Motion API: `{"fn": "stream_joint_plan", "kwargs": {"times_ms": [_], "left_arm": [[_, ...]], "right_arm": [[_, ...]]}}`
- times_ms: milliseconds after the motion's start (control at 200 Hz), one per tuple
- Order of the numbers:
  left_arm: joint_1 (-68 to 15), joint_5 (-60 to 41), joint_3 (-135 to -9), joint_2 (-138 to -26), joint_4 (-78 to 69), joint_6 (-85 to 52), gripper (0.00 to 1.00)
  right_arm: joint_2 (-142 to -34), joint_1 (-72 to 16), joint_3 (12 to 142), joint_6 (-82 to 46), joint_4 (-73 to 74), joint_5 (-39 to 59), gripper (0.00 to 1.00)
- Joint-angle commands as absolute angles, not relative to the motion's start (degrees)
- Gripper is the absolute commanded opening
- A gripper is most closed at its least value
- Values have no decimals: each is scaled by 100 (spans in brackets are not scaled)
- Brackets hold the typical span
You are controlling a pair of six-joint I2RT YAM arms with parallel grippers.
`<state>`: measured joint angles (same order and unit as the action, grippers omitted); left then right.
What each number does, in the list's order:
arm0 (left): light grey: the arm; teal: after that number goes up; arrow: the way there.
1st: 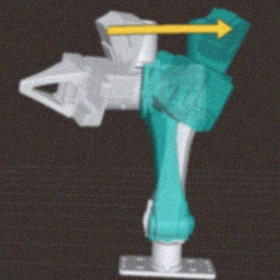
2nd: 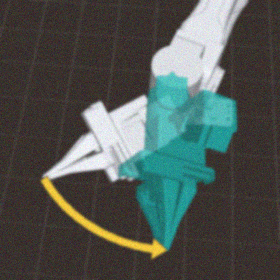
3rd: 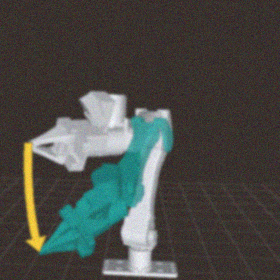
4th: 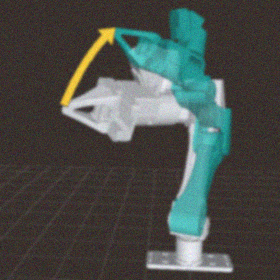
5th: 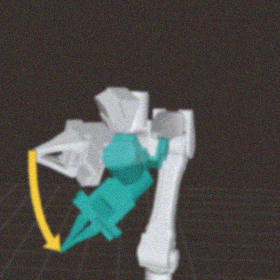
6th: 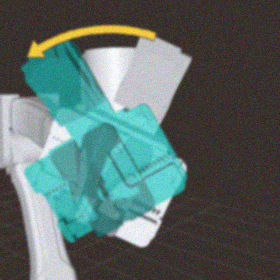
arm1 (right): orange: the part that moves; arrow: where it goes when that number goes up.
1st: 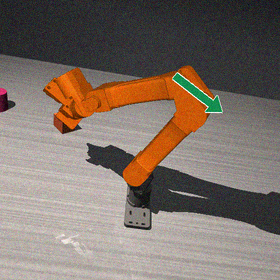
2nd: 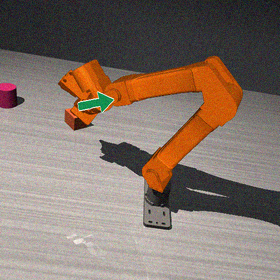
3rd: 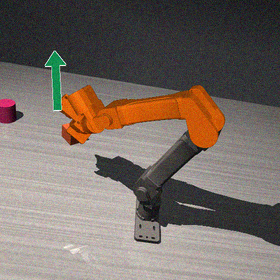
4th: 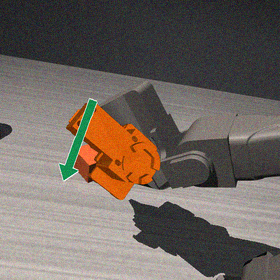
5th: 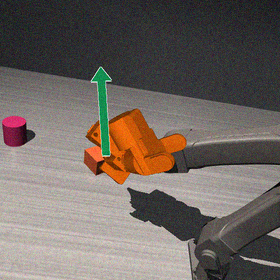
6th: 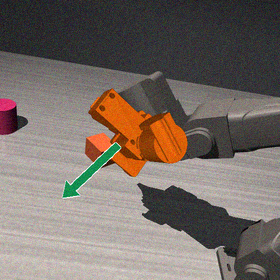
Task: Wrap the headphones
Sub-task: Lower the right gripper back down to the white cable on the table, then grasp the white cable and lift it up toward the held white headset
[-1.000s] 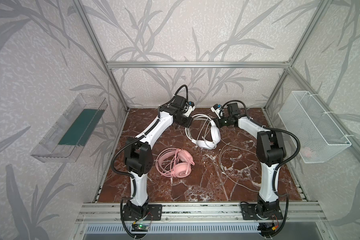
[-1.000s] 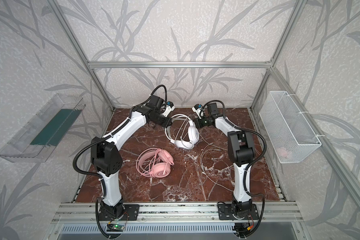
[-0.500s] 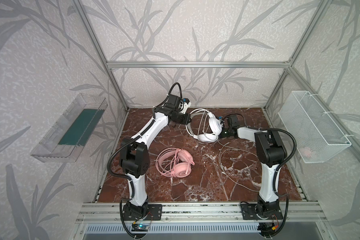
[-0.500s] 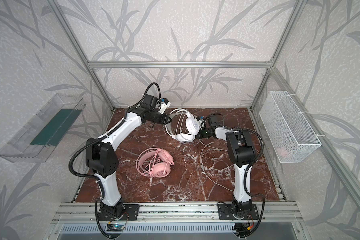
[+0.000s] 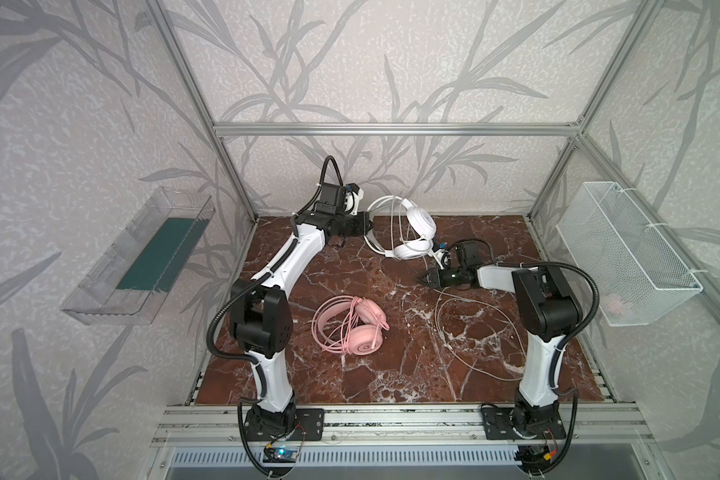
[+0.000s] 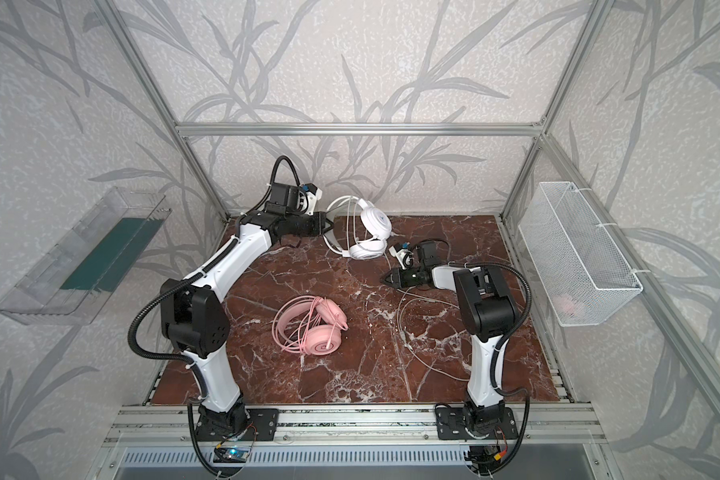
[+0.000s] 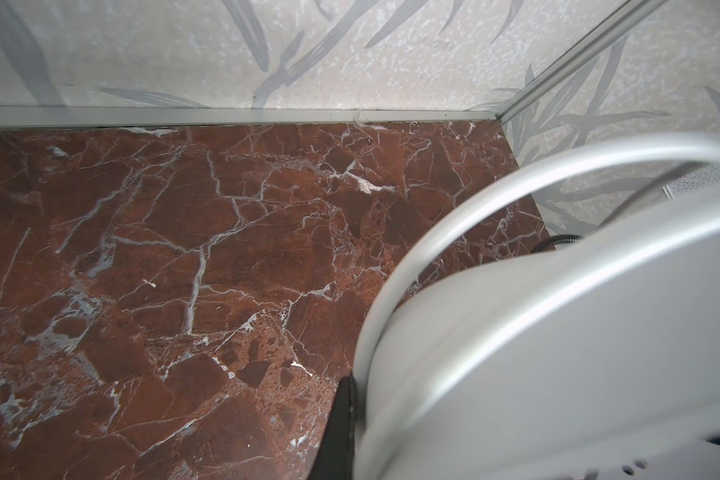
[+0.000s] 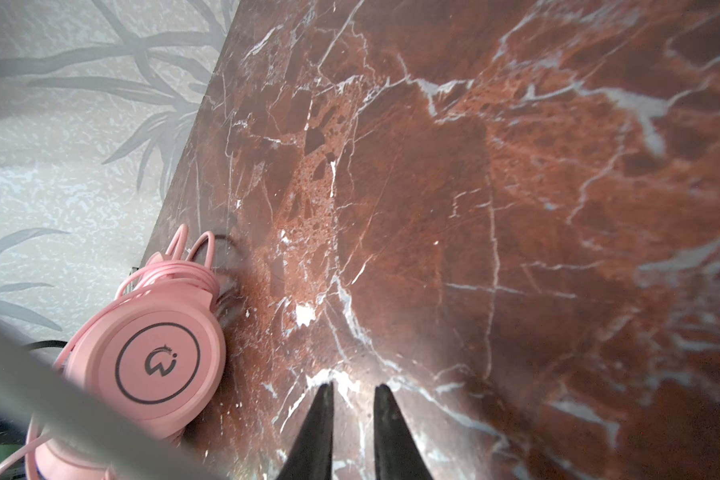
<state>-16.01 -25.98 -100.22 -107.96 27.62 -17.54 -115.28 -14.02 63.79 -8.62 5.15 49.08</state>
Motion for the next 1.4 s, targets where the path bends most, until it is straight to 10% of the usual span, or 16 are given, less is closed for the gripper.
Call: {"fn": "stream_joint_plan", "kwargs": {"times_ms": [0,1050,1395], "left_arm": [[-1526,-2278,-10256,-10474,2287,-2394,0],[-1274,14,-10447,-10937,1976,-3713,0],[-1301,679,-10211,-10991,1964,-3676,0]], "right_arm": [[-11194,-1480,6120,-953,642,5054,20],[-10091,-2060,5191,-423,-118,5190,18],[-9535,-2561,5201,-4,-658,5291,1]]}}
